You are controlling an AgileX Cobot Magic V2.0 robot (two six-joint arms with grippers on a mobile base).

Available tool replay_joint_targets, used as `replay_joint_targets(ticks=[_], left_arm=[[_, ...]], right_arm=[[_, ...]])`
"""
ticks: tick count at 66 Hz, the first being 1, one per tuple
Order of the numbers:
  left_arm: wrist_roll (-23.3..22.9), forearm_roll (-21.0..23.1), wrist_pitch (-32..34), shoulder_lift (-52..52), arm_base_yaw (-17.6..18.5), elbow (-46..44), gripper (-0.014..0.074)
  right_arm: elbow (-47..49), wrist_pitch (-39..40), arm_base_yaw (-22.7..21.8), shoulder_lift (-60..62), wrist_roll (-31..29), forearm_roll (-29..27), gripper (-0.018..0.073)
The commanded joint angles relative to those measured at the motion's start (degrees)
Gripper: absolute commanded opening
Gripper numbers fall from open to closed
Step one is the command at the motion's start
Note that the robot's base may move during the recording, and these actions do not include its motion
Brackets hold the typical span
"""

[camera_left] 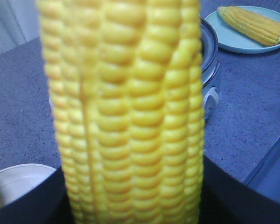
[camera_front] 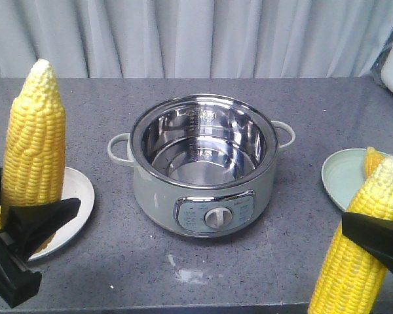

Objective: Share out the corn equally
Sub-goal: 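Turn and drive the base toward the counter with two empty plates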

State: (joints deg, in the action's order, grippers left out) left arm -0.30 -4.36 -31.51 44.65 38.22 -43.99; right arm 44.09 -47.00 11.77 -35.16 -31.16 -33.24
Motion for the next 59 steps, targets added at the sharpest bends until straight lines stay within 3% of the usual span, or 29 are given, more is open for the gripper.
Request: replay_joint_targets(ticks=[1,59], left_arm=[[-0.4,0.4,4.4,-0.4,0.1,-1.6,0.0368],[-0.4,0.4,4.4,-0.4,0.1,-1.6,0.0368]], right_arm=[[1.5,3.3,-0.1,-0.1,-0.4,-1.8,0.0233],[1.5,3.4,-0.1,-0.1,-0.4,-1.8,0.0233]])
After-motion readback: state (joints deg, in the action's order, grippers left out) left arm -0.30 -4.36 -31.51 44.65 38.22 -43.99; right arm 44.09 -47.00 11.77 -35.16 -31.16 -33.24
